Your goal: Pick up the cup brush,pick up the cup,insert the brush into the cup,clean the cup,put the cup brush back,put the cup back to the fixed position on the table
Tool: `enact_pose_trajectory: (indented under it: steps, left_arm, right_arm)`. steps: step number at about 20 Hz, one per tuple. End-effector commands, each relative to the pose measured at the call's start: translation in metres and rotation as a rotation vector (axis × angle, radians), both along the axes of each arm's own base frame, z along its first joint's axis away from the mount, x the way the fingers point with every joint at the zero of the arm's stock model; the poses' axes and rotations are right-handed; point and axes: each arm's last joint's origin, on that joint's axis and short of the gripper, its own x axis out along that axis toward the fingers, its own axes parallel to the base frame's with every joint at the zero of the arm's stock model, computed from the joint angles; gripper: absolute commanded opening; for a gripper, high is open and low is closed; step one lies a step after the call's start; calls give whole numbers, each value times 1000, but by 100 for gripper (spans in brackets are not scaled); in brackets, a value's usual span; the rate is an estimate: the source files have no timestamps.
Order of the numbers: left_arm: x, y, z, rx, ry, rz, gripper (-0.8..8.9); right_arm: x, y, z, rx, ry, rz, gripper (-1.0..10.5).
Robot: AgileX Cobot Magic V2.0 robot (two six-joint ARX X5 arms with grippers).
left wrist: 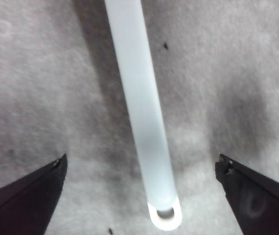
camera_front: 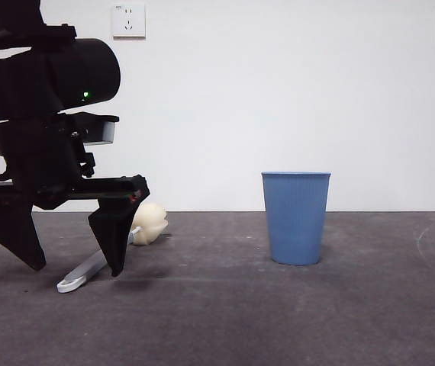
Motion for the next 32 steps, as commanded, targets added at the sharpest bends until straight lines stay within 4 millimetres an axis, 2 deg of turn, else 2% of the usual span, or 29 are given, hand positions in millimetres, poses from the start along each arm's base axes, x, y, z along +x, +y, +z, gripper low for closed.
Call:
enact_pose_trajectory:
  steps: [1, 2, 5, 16, 19, 22, 28, 32]
  left_arm:
    - [0, -2, 0, 15, -18, 36, 593]
    - [-1, -3, 0, 16, -19, 51, 590]
    - [-2, -6, -1, 6, -16, 60, 433]
    - [-7, -16, -18, 8, 61, 100, 430]
    - [-6, -18, -17, -2, 52, 95, 252]
    - [-7, -18, -17, -1, 53, 92, 150]
    - [-8, -16, -15, 6, 61, 87, 144]
    - [-10, -15, -16, 18, 80, 87, 2]
  right_arm:
    - [0, 0, 1, 4, -3, -2, 563]
    - [0, 0, 1, 4, -3, -2, 563]
    - [0, 0, 1, 5, -3, -2, 563]
    - [0, 0, 1, 14, 7, -13, 563]
    - [0, 0, 1, 12, 7, -15, 563]
    - [0, 0, 1, 10, 6, -17, 563]
    - [0, 0, 1, 10, 6, -17, 563]
    - [0, 0, 1, 10, 6, -17, 563]
